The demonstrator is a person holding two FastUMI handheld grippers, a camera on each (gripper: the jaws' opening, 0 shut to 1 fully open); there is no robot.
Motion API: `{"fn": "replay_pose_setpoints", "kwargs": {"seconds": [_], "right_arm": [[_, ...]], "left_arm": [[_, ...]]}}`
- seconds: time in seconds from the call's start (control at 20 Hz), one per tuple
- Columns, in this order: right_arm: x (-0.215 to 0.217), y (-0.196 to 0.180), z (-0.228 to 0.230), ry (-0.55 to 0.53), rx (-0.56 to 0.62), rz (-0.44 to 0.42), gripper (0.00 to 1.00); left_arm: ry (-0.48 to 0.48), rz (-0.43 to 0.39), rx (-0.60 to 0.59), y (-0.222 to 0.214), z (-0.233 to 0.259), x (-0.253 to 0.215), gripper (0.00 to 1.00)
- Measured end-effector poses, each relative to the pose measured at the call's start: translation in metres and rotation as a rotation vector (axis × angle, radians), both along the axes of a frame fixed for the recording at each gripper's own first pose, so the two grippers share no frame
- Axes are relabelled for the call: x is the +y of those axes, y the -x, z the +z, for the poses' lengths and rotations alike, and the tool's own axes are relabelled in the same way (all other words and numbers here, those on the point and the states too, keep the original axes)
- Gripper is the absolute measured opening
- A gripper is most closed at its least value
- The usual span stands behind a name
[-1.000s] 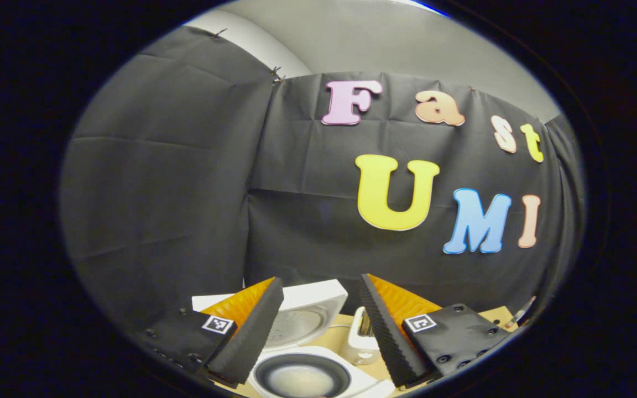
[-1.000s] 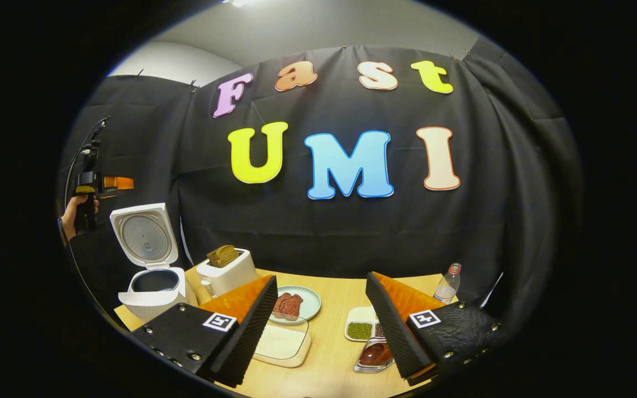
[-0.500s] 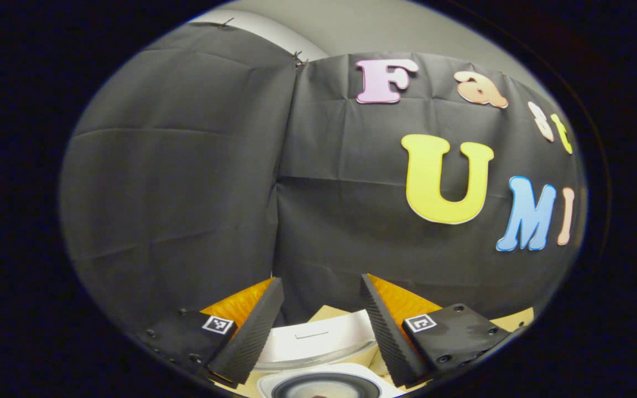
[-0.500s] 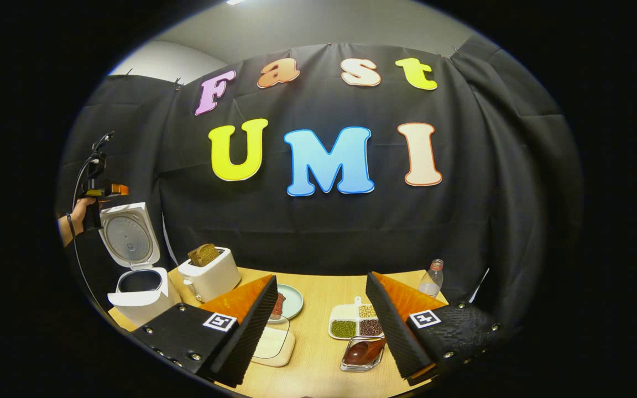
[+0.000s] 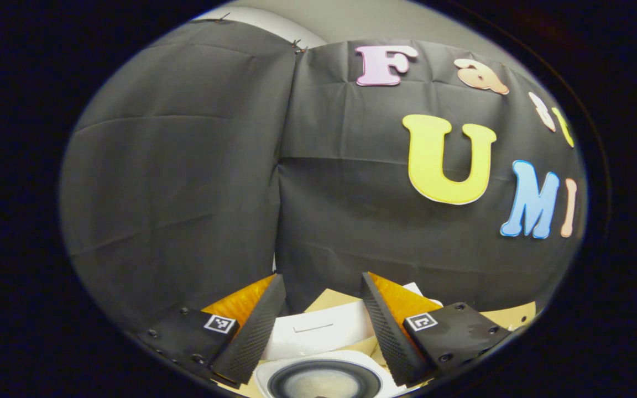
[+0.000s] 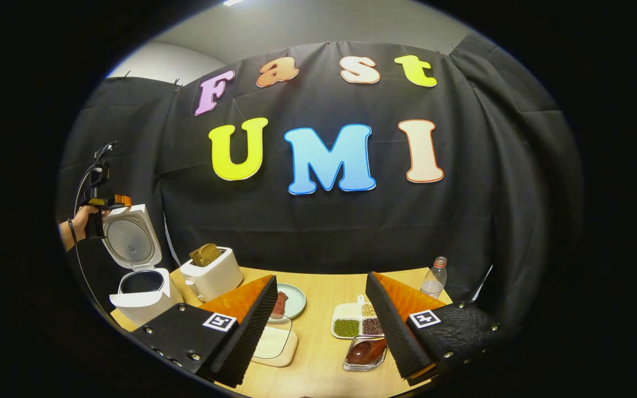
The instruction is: Close the left gripper, press the button to open the rice cooker; take a wooden spoon from the chopstick holder with the right hand, scoop a spoonful of rice and pour it into the rice cooker, then put the wooden spoon back into the chopstick holder.
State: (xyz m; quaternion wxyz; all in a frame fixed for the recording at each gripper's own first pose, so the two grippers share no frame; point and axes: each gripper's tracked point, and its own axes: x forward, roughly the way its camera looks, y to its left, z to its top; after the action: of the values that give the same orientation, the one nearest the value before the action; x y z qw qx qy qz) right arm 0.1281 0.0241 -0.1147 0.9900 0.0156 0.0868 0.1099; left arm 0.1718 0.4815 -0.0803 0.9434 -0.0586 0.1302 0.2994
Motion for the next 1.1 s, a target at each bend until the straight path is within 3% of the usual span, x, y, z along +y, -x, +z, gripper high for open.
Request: {"fn": "replay_pose_setpoints", "kwargs": {"seconds": [0.15, 0.25, 0.3, 0.35, 0.4, 0.5, 0.55, 0.6, 0.7, 1.1], "right_arm": [[0.006, 0.006, 0.004, -0.005, -0.016, 0.025, 0.98], [0.011, 0.012, 0.007, -0.029, -0.018, 0.039, 0.98], [0.015, 0.015, 0.007, -0.042, -0.018, 0.048, 0.98], [0.018, 0.018, 0.008, -0.052, -0.015, 0.057, 0.98], [0.021, 0.022, 0.007, -0.059, -0.012, 0.068, 0.98], [0.026, 0.026, 0.005, -0.059, -0.006, 0.085, 0.98], [0.027, 0.029, 0.005, -0.056, -0.005, 0.091, 0.98], [0.028, 0.030, 0.006, -0.053, -0.005, 0.098, 0.98], [0.028, 0.033, 0.006, -0.047, -0.007, 0.105, 0.98], [0.026, 0.039, 0.003, -0.044, 0.009, 0.116, 0.98]], "left_arm": [[-0.010, -0.006, -0.021, 0.014, -0.003, -0.018, 0.96], [-0.009, 0.006, -0.046, 0.022, -0.006, -0.030, 0.91], [-0.020, 0.007, -0.041, 0.027, -0.009, -0.036, 0.94], [-0.038, 0.004, -0.031, 0.032, -0.014, -0.043, 0.91], [-0.056, -0.002, -0.025, 0.035, -0.018, -0.052, 0.96], [-0.067, -0.008, -0.031, 0.046, -0.023, -0.068, 0.94], [-0.065, -0.006, -0.033, 0.051, -0.029, -0.076, 0.91], [-0.066, -0.007, -0.031, 0.055, -0.035, -0.083, 0.97], [-0.063, -0.005, -0.020, 0.065, -0.048, -0.098, 0.98], [-0.037, 0.000, -0.005, 0.088, -0.086, -0.132, 0.91]]}}
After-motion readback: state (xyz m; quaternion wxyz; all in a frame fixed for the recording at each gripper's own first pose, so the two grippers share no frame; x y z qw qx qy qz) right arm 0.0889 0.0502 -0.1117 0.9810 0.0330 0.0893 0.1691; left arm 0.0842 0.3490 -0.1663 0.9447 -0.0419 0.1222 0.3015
